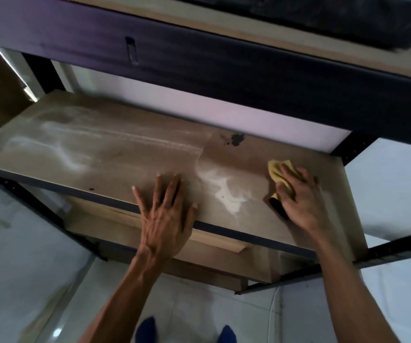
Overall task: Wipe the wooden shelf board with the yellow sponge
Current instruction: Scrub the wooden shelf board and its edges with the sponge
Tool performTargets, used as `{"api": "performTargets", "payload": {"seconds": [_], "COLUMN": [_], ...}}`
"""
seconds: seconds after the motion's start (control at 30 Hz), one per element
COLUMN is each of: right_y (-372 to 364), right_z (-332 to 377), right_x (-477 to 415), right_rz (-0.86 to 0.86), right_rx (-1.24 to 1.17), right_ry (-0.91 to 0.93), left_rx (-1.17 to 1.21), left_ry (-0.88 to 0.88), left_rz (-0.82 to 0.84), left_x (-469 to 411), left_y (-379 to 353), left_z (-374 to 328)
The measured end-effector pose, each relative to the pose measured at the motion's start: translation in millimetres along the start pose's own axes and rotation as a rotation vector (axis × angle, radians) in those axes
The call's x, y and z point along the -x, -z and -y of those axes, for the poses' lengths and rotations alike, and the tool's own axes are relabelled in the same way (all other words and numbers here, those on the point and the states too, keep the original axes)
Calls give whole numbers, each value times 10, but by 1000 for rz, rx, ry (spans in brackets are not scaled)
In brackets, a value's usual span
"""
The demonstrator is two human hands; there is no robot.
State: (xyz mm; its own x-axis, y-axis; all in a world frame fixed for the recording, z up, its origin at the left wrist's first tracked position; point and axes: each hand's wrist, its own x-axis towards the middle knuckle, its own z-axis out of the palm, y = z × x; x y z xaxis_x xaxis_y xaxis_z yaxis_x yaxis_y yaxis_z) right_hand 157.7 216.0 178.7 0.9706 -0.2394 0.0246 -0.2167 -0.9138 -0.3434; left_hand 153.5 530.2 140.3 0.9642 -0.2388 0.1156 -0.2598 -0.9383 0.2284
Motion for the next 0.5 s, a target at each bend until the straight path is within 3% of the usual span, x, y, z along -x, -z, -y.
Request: {"api": "performTargets", "payload": {"seconds": [0.13, 0.33, 0.5], "right_y": [-231, -622, -441], "right_z": [212, 1241, 1097], "right_x": [207, 190, 92], "right_rz": [9, 52, 9], "right_rx": [86, 119, -24], "right_ry": [-157, 141, 58], "left_rx": [31, 54, 90], "left_ry": [-13, -16, -67], "left_rz": [-3, 1, 14], "left_x": [32, 45, -26], "left_y": [13, 17, 97], "left_z": [73, 66, 275]}}
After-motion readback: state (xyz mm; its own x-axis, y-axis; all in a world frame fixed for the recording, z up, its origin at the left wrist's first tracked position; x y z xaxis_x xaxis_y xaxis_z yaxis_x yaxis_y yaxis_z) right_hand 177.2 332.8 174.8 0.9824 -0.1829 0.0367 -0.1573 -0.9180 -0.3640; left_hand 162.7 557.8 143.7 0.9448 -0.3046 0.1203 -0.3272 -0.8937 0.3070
